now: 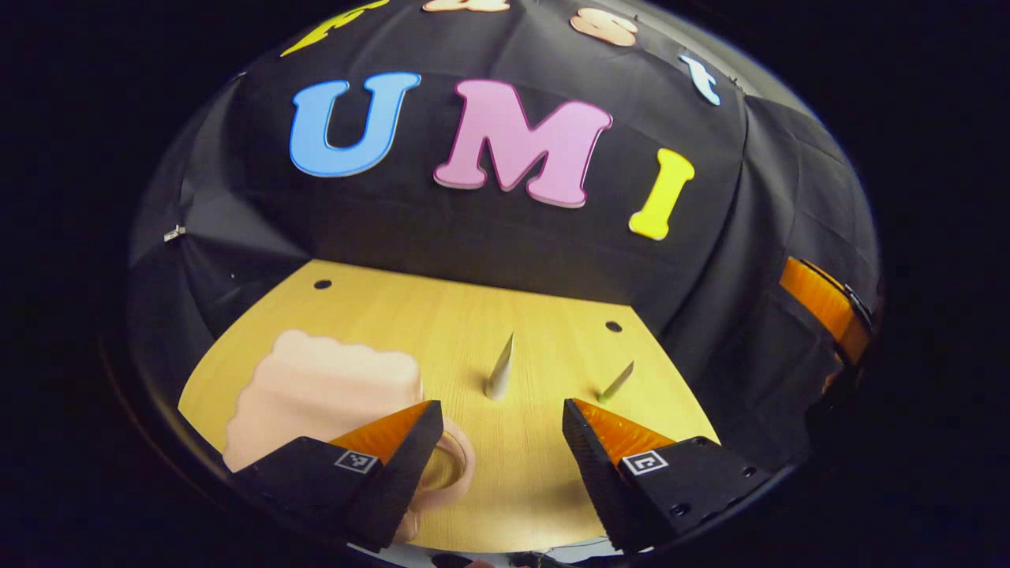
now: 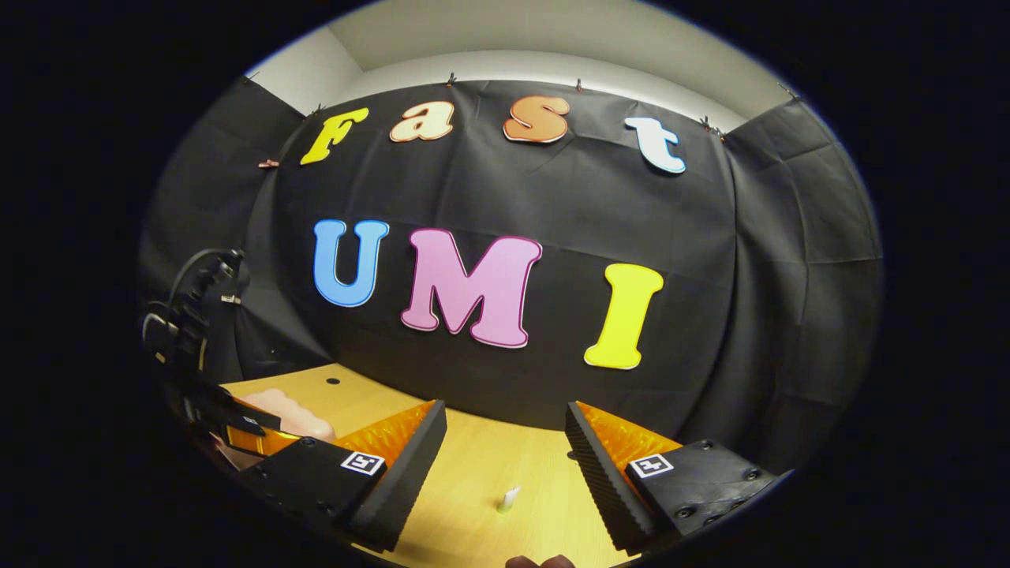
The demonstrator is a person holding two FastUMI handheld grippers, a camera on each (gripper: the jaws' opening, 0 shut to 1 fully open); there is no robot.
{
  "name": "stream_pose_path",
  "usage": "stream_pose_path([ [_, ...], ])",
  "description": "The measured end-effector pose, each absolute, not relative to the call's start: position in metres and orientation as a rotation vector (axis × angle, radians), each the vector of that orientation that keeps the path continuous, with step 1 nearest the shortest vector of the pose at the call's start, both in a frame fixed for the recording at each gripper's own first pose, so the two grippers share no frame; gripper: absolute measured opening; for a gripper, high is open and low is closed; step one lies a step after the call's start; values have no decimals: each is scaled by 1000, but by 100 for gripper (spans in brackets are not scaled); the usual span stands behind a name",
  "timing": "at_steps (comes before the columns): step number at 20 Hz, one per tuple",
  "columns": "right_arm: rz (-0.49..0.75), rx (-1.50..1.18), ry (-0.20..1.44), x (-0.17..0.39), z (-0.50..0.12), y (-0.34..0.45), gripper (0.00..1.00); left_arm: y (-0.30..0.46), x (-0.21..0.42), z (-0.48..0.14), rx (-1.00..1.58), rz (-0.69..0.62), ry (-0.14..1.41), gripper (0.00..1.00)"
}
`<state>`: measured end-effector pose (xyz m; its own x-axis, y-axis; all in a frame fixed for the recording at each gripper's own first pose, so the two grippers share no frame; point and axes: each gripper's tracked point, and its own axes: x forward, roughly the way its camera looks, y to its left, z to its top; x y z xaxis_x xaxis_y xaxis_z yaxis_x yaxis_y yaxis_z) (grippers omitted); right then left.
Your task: First open the suitcase, pack the skin care products into it, and then close the suitcase.
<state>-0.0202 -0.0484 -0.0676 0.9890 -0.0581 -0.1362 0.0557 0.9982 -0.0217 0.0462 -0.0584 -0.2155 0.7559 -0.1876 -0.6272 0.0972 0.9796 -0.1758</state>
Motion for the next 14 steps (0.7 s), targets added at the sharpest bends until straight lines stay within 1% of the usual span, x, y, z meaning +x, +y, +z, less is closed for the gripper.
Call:
stream_pose_path([
  [4,-51,-15,172,-33,-77,-63,96,-65,47,-278,-133,-94,914,96],
  [8,-105,21,203,-46,-87,-87,96,-57,46,-346,-141,-20,1141,97],
  [9,-122,32,203,-49,-87,-93,96,-57,48,-357,-154,-10,1168,96],
  [10,-135,36,206,-52,-88,-98,96,-58,48,-363,-173,8,1185,93],
  [11,-151,35,211,-56,-89,-104,96,-57,48,-370,-190,29,1202,87],
  [12,-162,32,216,-59,-90,-109,96,-55,47,-377,-198,44,1215,89],
  [14,-185,29,226,-67,-93,-120,96,-48,47,-385,-170,57,1233,86],
])
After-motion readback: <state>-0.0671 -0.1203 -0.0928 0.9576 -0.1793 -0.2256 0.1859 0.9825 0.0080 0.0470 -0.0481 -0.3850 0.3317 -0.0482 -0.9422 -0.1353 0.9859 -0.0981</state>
